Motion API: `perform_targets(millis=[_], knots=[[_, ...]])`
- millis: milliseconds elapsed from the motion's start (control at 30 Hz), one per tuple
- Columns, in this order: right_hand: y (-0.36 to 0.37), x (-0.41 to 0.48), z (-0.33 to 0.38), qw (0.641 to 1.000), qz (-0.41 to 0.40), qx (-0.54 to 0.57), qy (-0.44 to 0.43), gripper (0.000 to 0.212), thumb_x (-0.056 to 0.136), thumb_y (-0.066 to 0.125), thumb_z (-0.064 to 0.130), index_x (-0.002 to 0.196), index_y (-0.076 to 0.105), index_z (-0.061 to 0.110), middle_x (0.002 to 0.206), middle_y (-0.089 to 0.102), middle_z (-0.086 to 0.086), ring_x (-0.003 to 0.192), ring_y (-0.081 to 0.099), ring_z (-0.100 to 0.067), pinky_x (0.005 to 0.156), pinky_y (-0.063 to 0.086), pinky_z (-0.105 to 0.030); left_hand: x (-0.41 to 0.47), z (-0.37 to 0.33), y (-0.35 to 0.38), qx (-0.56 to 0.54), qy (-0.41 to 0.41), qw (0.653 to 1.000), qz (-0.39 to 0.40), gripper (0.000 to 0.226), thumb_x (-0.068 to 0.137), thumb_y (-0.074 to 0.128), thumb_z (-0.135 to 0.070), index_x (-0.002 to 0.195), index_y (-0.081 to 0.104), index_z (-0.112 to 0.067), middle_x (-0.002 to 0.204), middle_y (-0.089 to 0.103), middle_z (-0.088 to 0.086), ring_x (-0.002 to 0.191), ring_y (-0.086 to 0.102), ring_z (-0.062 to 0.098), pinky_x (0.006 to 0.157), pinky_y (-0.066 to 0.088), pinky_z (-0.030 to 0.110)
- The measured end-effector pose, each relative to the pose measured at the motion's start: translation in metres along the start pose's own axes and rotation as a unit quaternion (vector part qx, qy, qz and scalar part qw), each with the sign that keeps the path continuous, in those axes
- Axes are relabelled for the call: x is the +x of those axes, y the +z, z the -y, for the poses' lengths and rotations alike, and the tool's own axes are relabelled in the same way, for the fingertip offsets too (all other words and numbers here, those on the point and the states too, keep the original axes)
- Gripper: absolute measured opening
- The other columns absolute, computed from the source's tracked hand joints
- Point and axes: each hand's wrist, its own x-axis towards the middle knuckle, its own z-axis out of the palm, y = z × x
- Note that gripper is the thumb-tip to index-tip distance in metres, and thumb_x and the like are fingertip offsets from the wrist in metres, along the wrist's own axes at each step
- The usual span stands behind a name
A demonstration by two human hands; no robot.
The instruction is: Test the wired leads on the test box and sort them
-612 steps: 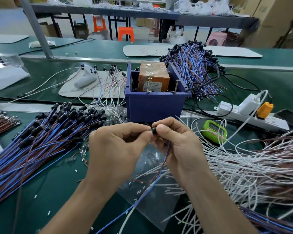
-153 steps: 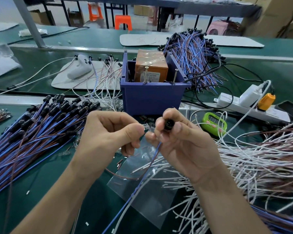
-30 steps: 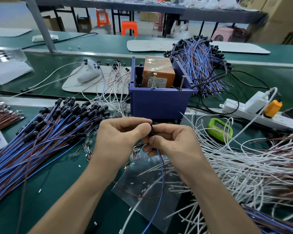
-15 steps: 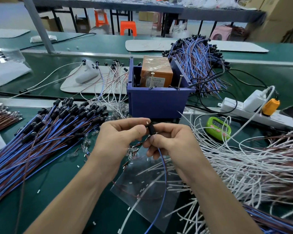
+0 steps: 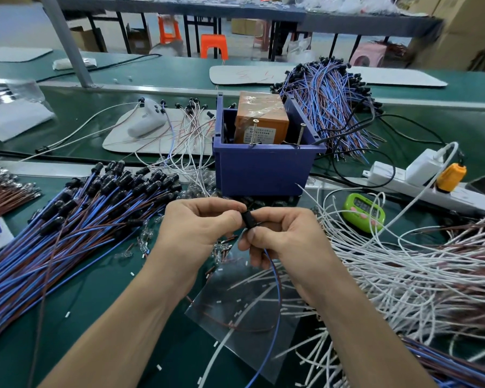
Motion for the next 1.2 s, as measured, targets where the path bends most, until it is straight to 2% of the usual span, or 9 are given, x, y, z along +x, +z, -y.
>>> perform_targets(millis=[400, 600, 733, 800, 933, 1033, 1133, 1200], knots=[[-0.001, -0.001, 0.002, 1.000, 0.024, 0.017, 0.009, 0.027, 0.085, 0.060, -0.014, 0.087, 0.078, 0.006, 0.069, 0.071, -0.015, 0.045, 0.049, -0.018, 0.043, 0.037, -0.021, -0.003, -0.002, 0.005, 0.006, 0.020, 0.999, -0.037, 0.036, 0.075, 0.071, 0.012, 0.061, 0.081, -0.020, 0.059, 0.072, 0.002, 0.049, 0.061, 0.004, 0.052, 0.049, 0.015], [-0.001, 0.000, 0.001, 1.000, 0.024, 0.006, -0.001, 0.031, 0.086, 0.059, -0.013, 0.085, 0.079, 0.010, 0.068, 0.070, -0.013, 0.044, 0.048, -0.017, 0.043, 0.037, -0.019, -0.002, -0.001, 0.008, 0.002, 0.018, 0.999, -0.049, 0.037, 0.075, 0.069, 0.013, 0.058, 0.079, -0.018, 0.056, 0.069, 0.001, 0.047, 0.058, 0.003, 0.050, 0.047, 0.014], [0.001, 0.000, -0.001, 1.000, 0.019, -0.014, -0.020, 0.031, 0.084, 0.060, -0.008, 0.086, 0.080, 0.015, 0.068, 0.071, -0.011, 0.044, 0.049, -0.016, 0.043, 0.038, -0.019, -0.004, -0.001, 0.010, -0.012, 0.022, 0.998, -0.059, 0.018, 0.062, 0.067, -0.005, 0.058, 0.079, -0.018, 0.052, 0.066, 0.000, 0.045, 0.054, 0.005, 0.048, 0.046, 0.016], [0.002, 0.000, -0.002, 0.999, 0.017, -0.017, -0.027, 0.032, 0.083, 0.060, -0.006, 0.086, 0.081, 0.018, 0.067, 0.071, -0.010, 0.043, 0.049, -0.015, 0.043, 0.038, -0.019, -0.004, -0.001, 0.010, -0.014, 0.022, 0.997, -0.067, 0.018, 0.060, 0.065, -0.008, 0.058, 0.078, -0.019, 0.051, 0.065, 0.001, 0.045, 0.052, 0.006, 0.047, 0.046, 0.018], [0.002, 0.000, -0.003, 0.999, 0.016, -0.021, -0.036, 0.033, 0.084, 0.060, -0.007, 0.086, 0.081, 0.018, 0.067, 0.071, -0.010, 0.043, 0.049, -0.015, 0.042, 0.038, -0.019, -0.004, 0.000, 0.009, -0.007, 0.030, 0.997, -0.066, 0.035, 0.075, 0.067, 0.010, 0.058, 0.078, -0.018, 0.051, 0.064, 0.002, 0.045, 0.052, 0.007, 0.046, 0.046, 0.018], [0.002, 0.000, -0.003, 0.999, 0.016, -0.026, -0.045, 0.032, 0.085, 0.060, -0.007, 0.087, 0.081, 0.017, 0.067, 0.071, -0.009, 0.044, 0.049, -0.015, 0.043, 0.038, -0.020, -0.004, 0.000, 0.010, -0.010, 0.029, 0.997, -0.066, 0.037, 0.077, 0.064, 0.012, 0.057, 0.077, -0.017, 0.051, 0.062, 0.001, 0.045, 0.050, 0.007, 0.046, 0.045, 0.017], [0.003, 0.000, -0.003, 0.998, 0.009, -0.027, -0.053, 0.032, 0.085, 0.059, -0.008, 0.088, 0.080, 0.015, 0.066, 0.070, -0.009, 0.044, 0.049, -0.016, 0.043, 0.038, -0.021, -0.003, 0.001, 0.011, -0.026, 0.026, 0.997, -0.066, 0.033, 0.075, 0.066, 0.009, 0.056, 0.076, -0.016, 0.051, 0.061, 0.000, 0.046, 0.050, 0.007, 0.047, 0.045, 0.017], [0.003, 0.000, -0.004, 0.998, 0.005, -0.026, -0.057, 0.032, 0.085, 0.059, -0.009, 0.088, 0.080, 0.014, 0.066, 0.070, -0.008, 0.044, 0.048, -0.016, 0.043, 0.037, -0.021, -0.002, 0.002, 0.012, -0.042, 0.019, 0.997, -0.065, 0.019, 0.066, 0.067, -0.002, 0.056, 0.075, -0.015, 0.052, 0.061, 0.000, 0.046, 0.049, 0.008, 0.047, 0.044, 0.017]])
